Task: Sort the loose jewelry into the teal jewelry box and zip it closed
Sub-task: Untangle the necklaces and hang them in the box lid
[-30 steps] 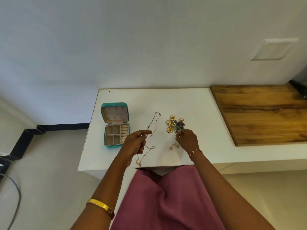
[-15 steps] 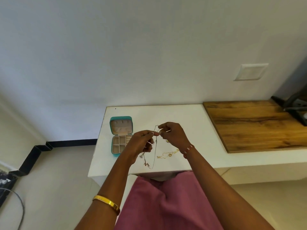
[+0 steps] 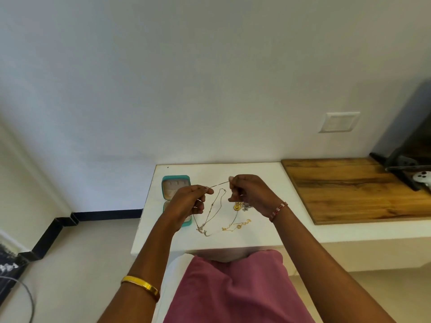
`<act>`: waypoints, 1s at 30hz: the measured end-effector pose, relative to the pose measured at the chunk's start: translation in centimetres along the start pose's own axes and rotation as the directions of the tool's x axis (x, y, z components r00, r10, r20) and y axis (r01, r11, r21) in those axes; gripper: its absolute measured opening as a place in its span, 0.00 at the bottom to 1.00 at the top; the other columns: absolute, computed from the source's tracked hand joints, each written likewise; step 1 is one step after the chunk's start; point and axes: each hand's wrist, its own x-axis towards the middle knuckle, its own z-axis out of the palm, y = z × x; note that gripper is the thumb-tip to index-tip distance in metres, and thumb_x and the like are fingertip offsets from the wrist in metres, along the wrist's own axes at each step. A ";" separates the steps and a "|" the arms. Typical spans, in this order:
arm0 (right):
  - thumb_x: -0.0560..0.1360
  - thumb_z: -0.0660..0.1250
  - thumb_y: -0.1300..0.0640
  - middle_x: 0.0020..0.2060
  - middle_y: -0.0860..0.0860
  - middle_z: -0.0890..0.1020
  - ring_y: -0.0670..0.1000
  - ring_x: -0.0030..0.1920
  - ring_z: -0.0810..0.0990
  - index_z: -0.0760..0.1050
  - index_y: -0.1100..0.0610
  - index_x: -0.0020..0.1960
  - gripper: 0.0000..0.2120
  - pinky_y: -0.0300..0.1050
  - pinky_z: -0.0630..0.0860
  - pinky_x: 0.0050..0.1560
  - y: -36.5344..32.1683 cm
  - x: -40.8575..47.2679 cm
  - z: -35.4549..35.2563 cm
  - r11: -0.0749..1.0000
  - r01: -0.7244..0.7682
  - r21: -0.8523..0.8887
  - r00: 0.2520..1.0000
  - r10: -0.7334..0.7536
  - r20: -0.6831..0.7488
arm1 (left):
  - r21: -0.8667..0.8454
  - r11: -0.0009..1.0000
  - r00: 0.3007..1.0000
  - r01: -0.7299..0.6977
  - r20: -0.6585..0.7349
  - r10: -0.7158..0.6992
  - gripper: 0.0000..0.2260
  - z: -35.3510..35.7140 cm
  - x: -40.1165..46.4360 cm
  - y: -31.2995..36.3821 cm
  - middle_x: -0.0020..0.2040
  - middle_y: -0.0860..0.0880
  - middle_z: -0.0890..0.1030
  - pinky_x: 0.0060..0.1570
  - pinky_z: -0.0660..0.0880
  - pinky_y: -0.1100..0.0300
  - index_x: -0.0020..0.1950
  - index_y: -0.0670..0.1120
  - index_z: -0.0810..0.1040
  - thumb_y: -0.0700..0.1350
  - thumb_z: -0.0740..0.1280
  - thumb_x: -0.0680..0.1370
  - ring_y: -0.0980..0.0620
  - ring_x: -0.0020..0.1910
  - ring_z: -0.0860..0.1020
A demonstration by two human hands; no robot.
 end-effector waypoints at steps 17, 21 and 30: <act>0.77 0.59 0.60 0.25 0.49 0.74 0.45 0.23 0.68 0.76 0.60 0.43 0.09 0.38 0.69 0.27 -3.5 -2.1 -2.4 0.922 0.122 0.368 0.982 -0.058 -0.180 | -0.136 0.990 0.999 0.020 -0.024 -0.023 0.08 -1.8 -2.7 -3.7 0.45 0.45 0.79 0.54 0.74 0.54 0.44 0.46 0.79 0.37 0.62 0.77 0.47 0.45 0.77; 0.77 0.59 0.63 0.29 0.50 0.80 0.45 0.25 0.71 0.77 0.60 0.47 0.08 0.37 0.72 0.28 -3.8 -2.6 -2.4 0.933 0.139 0.333 0.980 -0.082 -0.180 | -0.392 0.919 0.999 0.038 0.014 -0.035 0.08 -1.6 -3.5 -3.7 0.48 0.44 0.78 0.45 0.79 0.55 0.47 0.43 0.76 0.32 0.60 0.77 0.44 0.45 0.78; 0.77 0.58 0.65 0.32 0.52 0.84 0.48 0.30 0.80 0.75 0.61 0.44 0.08 0.39 0.79 0.33 -3.8 -2.9 -3.1 0.920 0.078 0.383 0.979 0.001 -0.203 | -0.411 0.910 0.996 0.048 -0.049 -0.075 0.10 -1.5 -4.1 -4.5 0.42 0.46 0.76 0.42 0.79 0.60 0.54 0.38 0.77 0.30 0.59 0.76 0.49 0.43 0.76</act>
